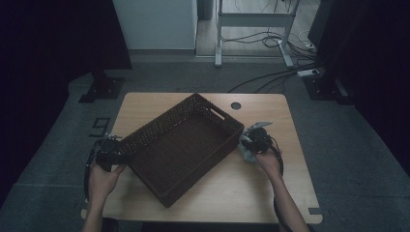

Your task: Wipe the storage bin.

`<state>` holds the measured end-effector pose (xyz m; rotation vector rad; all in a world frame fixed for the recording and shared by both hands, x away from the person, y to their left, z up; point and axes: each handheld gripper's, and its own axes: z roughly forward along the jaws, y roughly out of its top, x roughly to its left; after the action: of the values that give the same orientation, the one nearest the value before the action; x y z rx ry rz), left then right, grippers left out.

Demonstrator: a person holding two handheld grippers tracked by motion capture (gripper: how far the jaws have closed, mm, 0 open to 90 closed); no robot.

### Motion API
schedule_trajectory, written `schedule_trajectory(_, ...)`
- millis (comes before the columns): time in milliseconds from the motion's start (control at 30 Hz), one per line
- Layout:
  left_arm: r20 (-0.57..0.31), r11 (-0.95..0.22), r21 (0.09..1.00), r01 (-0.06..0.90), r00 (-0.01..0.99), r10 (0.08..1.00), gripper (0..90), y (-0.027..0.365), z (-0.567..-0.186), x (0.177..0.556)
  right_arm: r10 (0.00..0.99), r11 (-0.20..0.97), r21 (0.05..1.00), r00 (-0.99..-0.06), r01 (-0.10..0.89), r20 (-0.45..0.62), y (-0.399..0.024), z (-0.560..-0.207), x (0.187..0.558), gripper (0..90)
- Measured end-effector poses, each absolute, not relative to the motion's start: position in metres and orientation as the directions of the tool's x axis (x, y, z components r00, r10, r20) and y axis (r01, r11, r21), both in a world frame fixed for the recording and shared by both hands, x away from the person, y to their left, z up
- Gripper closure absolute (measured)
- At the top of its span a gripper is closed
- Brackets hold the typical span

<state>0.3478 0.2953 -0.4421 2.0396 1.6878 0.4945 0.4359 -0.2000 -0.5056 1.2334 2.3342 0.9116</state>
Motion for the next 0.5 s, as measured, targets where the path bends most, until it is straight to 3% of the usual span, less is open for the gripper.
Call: schedule_trajectory(500,-0.009,-0.153,0.550,0.821,0.189,0.982,34.9,0.295,-0.442,0.348,0.809,0.478,0.618,-0.587,0.624,-0.033,-0.186,-0.525,0.439,70.7)
